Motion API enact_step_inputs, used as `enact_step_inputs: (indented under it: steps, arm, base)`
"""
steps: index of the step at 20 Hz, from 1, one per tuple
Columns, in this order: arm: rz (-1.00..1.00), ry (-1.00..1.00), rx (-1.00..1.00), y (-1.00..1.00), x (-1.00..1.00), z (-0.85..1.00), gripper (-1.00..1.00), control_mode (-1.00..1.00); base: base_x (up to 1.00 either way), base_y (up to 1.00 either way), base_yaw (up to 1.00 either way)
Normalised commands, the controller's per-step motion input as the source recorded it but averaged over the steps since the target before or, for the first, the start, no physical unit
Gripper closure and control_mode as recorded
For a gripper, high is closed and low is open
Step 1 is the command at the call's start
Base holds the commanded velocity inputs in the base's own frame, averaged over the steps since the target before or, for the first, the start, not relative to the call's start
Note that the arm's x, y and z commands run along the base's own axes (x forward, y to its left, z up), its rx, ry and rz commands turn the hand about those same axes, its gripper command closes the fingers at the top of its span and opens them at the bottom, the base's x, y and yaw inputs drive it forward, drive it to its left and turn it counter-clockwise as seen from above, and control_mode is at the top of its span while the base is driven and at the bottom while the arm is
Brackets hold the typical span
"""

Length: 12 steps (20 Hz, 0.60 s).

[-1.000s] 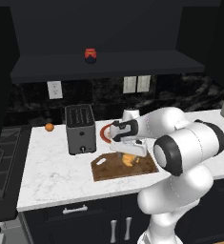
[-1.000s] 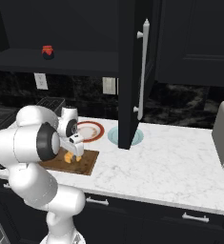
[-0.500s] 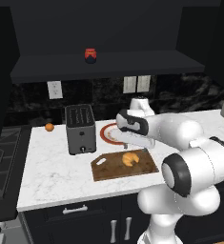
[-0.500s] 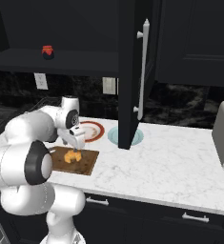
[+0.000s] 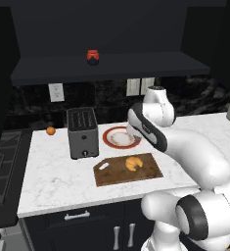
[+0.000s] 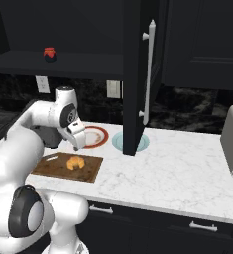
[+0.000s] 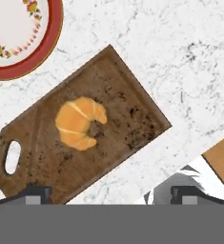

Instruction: From the different types of pastries on the counter, select a croissant and place it on the cutting board. Then retrieve a jar of jam from the cabinet and place it alongside the croissant on the cutting board.

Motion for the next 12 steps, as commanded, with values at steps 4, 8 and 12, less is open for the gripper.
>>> enact_step_inputs:
  steps: [4,8,12]
  arm:
    - [0.07,-0.18,-0.16,0.24,-0.21,0.98,-1.0,-1.0]
    - [0.1,-0.25,-0.23,0.19,-0.39,0.99,-1.0,-1.0]
    - [0.16,-0.18,-0.13,0.03,-0.39,0.96,-1.0,-1.0]
  base:
    - [0.0,0.0,0.0]
    - [0.0,0.0,0.0]
    - [0.0,0.0,0.0]
